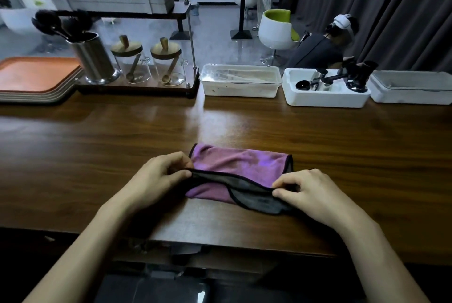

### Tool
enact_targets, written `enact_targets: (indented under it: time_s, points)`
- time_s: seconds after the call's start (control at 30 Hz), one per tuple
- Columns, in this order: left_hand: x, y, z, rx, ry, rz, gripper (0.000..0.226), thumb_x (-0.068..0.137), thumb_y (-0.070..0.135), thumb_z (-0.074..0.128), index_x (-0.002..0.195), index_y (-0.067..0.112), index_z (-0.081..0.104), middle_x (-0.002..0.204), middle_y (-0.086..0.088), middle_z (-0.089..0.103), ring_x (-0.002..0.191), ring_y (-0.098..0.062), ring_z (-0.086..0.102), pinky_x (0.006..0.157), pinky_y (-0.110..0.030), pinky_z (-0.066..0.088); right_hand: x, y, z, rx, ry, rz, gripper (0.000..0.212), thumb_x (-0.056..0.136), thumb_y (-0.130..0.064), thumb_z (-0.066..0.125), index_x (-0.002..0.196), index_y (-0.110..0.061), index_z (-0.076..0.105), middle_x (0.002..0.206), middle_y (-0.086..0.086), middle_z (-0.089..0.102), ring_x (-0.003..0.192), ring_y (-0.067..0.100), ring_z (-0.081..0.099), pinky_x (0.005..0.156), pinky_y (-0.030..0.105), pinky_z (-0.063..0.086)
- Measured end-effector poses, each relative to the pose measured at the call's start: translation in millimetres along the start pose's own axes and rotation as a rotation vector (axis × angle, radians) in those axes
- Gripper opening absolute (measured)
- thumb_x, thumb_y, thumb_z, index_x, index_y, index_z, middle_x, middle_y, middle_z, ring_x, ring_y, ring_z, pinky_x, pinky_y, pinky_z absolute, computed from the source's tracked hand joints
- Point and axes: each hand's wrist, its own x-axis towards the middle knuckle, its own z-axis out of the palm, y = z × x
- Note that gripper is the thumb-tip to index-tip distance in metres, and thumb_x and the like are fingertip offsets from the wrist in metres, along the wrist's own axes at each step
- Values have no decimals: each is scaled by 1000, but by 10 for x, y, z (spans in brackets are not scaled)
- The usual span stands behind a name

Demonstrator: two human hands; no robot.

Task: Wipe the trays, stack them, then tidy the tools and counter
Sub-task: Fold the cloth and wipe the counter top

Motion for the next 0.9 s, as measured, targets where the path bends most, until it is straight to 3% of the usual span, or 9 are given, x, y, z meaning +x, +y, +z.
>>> enact_targets:
  time_s: [0.2,0.27,0.37,0.5,0.53,0.6,0.7,0.8,0.9]
  points:
    - [-68,20,38,27,-68,-33,15,94,42,67,88,29,69,81,8,72,76,-7,66,79,-39,53,-116,-7,-65,-10,-162,40,23,83,-69,58,90,-50,71,85,-18,70,83,4,62,79,28,51]
    - [36,67,80,120,37,15,22,92,48,60,85,29,68,79,13,70,76,-3,64,73,-33,50,-64,-29,-75,1,-88,44,33,89,-64,54,85,-36,70,73,-7,65,74,10,60,72,30,48]
    - [293,158,200,175,142,108,11,96,23,66,94,31,74,89,18,74,84,1,66,76,-29,49,57,-144,-64,61,64,43,23,94,-51,56,83,-38,71,77,-17,68,79,9,61,70,31,45]
    - [511,184,433,298,94,156,23,97,17,64,114,26,76,116,6,70,106,-18,64,88,-32,50,113,-338,51,255,230,25,17,96,-41,59,100,-39,75,70,-28,67,69,3,66,74,27,51]
    - [535,167,485,322,92,176,24,98,17,62,115,26,76,118,4,69,107,-22,63,88,-32,49,121,-368,81,287,274,19,17,97,-39,59,103,-39,75,75,-24,70,72,3,67,76,28,54]
    - [551,147,560,350,100,209,27,96,14,63,118,23,75,120,0,68,106,-28,62,85,-28,45,172,-349,173,220,269,-4,25,99,-37,58,120,-38,71,112,-17,73,105,7,66,94,27,49]
    - [544,137,638,357,106,174,45,94,35,67,136,19,64,137,-7,60,124,-29,57,96,-26,40,294,-204,386,-46,-8,2,56,101,-51,49,153,-37,37,164,-7,26,153,17,17,121,34,18]
    - [544,117,712,404,-20,45,82,93,62,57,160,21,31,166,-15,24,153,-28,23,121,-32,20,383,-13,527,-151,-43,-15,65,98,-67,35,157,-45,18,169,-9,4,155,18,-7,123,47,-4]
    - [615,72,713,500,-141,-31,99,87,83,31,164,27,4,170,-14,-5,157,-22,-8,125,-38,-3,442,38,539,-186,-54,-1,69,94,-75,26,156,-51,9,169,-10,-4,154,18,-14,123,50,-9]
